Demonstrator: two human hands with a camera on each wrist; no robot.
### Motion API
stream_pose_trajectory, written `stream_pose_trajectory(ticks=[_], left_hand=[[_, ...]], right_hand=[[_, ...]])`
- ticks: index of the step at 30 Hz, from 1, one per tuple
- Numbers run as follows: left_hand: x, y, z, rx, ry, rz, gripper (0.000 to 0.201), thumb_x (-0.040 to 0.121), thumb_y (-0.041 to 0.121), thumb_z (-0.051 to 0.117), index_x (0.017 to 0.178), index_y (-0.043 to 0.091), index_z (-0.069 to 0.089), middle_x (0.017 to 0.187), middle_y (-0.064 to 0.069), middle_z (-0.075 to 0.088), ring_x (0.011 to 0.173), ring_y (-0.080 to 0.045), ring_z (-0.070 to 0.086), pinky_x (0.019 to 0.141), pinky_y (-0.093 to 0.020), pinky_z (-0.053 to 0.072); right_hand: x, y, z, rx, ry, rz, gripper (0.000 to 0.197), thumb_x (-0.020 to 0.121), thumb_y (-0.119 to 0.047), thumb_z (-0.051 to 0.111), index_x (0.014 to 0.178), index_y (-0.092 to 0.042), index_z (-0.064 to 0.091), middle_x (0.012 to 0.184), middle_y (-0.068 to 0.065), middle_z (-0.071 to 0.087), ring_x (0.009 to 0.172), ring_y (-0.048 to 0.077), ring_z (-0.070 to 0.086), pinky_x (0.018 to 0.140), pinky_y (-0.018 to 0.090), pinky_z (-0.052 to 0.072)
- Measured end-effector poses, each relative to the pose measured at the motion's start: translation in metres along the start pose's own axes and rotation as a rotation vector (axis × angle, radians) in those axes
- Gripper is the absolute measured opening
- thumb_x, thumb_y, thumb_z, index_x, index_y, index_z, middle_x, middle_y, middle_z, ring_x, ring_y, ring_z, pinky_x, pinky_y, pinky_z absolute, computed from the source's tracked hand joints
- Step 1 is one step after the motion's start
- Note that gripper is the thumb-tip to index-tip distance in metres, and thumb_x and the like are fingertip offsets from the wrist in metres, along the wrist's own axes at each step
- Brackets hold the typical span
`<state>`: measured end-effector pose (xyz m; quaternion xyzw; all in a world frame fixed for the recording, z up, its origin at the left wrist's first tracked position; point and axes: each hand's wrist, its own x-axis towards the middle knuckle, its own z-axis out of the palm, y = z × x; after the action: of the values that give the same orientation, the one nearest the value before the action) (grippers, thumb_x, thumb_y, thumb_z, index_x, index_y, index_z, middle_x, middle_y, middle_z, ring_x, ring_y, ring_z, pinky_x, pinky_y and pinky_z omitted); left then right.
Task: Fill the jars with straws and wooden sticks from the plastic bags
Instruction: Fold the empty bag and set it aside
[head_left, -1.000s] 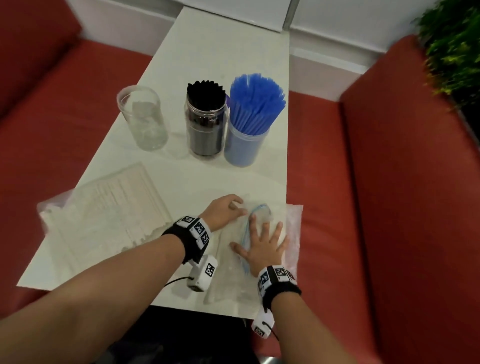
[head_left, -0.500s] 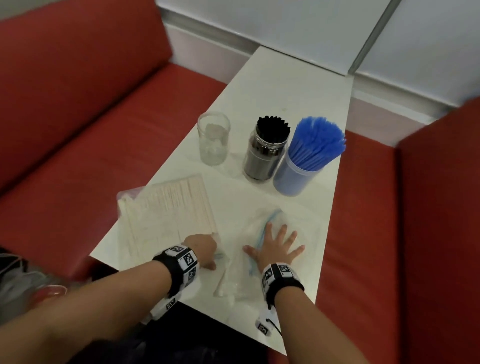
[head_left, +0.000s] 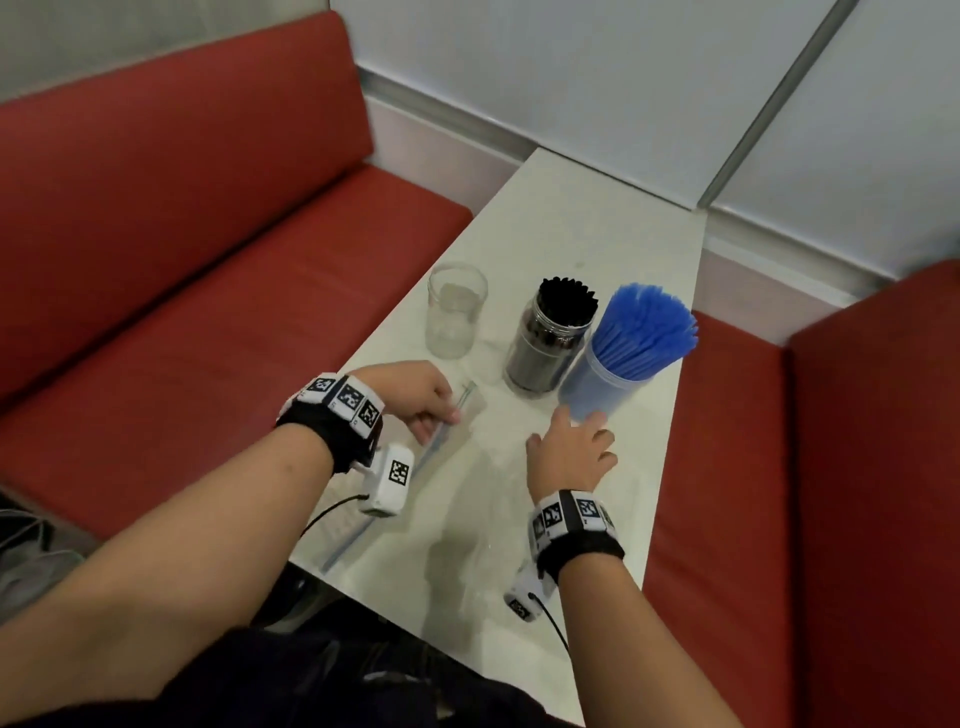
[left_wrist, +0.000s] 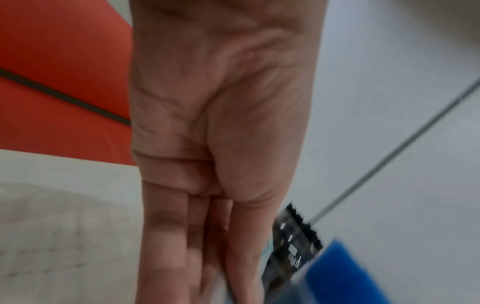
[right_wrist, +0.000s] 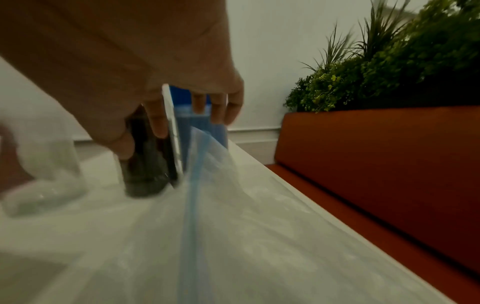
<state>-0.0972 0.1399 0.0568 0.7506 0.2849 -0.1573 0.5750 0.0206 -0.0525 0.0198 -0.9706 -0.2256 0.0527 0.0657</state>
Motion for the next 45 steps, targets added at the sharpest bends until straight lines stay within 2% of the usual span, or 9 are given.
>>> stream_pose_trajectory(ticks=[2, 5, 10, 15, 19, 21, 26, 33, 45], left_hand=[[-0.003, 0.015, -0.013, -0.096, 0.060, 0.073, 0.027, 0.088, 0.016, 0.073, 0.071, 0.003, 0.057, 0.053, -0.010, 0.058, 0.046, -0.020, 0.061, 0.050, -0.029, 0.056], [-0.006, 0.032, -0.024, -0.166, 0.132, 0.183, 0.029, 0.090, 0.023, 0.071, 0.073, 0.005, 0.054, 0.058, -0.013, 0.058, 0.049, -0.023, 0.060, 0.049, -0.030, 0.055], [-0.004, 0.040, -0.028, -0.271, 0.182, 0.311, 0.035, 0.089, 0.034, 0.070, 0.071, 0.014, 0.048, 0.056, -0.008, 0.052, 0.046, -0.020, 0.048, 0.039, -0.024, 0.039], [0.002, 0.036, -0.025, -0.371, 0.143, 0.329, 0.037, 0.089, 0.038, 0.066, 0.069, 0.016, 0.045, 0.051, -0.004, 0.047, 0.039, -0.011, 0.036, 0.035, -0.019, 0.026], [0.004, 0.031, -0.025, -0.448, 0.118, 0.334, 0.038, 0.089, 0.042, 0.065, 0.069, 0.018, 0.045, 0.055, -0.002, 0.046, 0.044, -0.009, 0.039, 0.038, -0.017, 0.029], [0.005, 0.031, -0.023, -0.463, 0.109, 0.356, 0.036, 0.094, 0.044, 0.059, 0.071, 0.019, 0.045, 0.057, 0.000, 0.050, 0.047, -0.010, 0.040, 0.041, -0.018, 0.031], [0.009, 0.035, -0.020, -0.428, 0.019, 0.387, 0.028, 0.098, 0.033, 0.057, 0.077, 0.018, 0.048, 0.066, -0.003, 0.052, 0.053, -0.013, 0.044, 0.053, -0.022, 0.041], [0.017, 0.040, -0.029, -0.293, 0.009, 0.390, 0.017, 0.090, 0.010, 0.067, 0.080, 0.011, 0.054, 0.062, -0.005, 0.059, 0.051, -0.012, 0.052, 0.052, -0.021, 0.044], [0.020, 0.036, -0.034, -0.378, 0.004, 0.385, 0.024, 0.087, 0.024, 0.073, 0.075, 0.015, 0.054, 0.062, -0.005, 0.057, 0.052, -0.016, 0.050, 0.051, -0.024, 0.043]], right_hand=[[0.003, -0.022, -0.024, 0.373, 0.028, -0.155, 0.022, 0.096, -0.031, 0.061, 0.106, -0.011, 0.061, 0.113, 0.012, 0.053, 0.100, 0.029, 0.055, 0.083, 0.036, 0.042], [0.002, -0.058, -0.055, 0.952, -0.307, -0.269, 0.031, 0.100, -0.034, 0.061, 0.092, -0.004, 0.064, 0.081, 0.007, 0.065, 0.065, 0.018, 0.066, 0.059, 0.030, 0.048], [0.004, -0.084, -0.078, 1.143, -0.418, -0.337, 0.016, 0.097, -0.006, 0.063, 0.083, -0.011, 0.065, 0.059, -0.004, 0.070, 0.048, 0.005, 0.061, 0.052, 0.020, 0.055], [0.009, -0.083, -0.082, 1.200, -0.524, -0.269, 0.020, 0.097, 0.006, 0.056, 0.082, 0.000, 0.067, 0.064, 0.000, 0.073, 0.053, 0.010, 0.068, 0.057, 0.021, 0.059], [0.010, -0.088, -0.087, 1.233, -0.513, -0.178, 0.023, 0.098, -0.004, 0.059, 0.093, 0.018, 0.064, 0.087, 0.028, 0.074, 0.065, 0.028, 0.070, 0.062, 0.032, 0.063], [0.010, -0.091, -0.088, 1.269, -0.489, -0.127, 0.025, 0.100, -0.010, 0.056, 0.092, 0.013, 0.061, 0.088, 0.034, 0.071, 0.067, 0.034, 0.071, 0.061, 0.036, 0.063], [0.017, -0.090, -0.091, 1.304, -0.521, 0.010, 0.036, 0.104, -0.028, 0.044, 0.109, 0.005, 0.059, 0.077, 0.026, 0.071, 0.060, 0.035, 0.072, 0.053, 0.036, 0.059], [0.025, -0.090, -0.086, 1.161, -0.390, -0.056, 0.030, 0.101, -0.026, 0.057, 0.091, 0.001, 0.064, 0.079, 0.024, 0.072, 0.060, 0.030, 0.072, 0.055, 0.040, 0.061], [0.040, -0.090, -0.080, 1.295, -0.412, -0.037, 0.012, 0.100, -0.015, 0.060, 0.096, -0.006, 0.066, 0.082, 0.010, 0.068, 0.067, 0.017, 0.063, 0.056, 0.025, 0.050]])
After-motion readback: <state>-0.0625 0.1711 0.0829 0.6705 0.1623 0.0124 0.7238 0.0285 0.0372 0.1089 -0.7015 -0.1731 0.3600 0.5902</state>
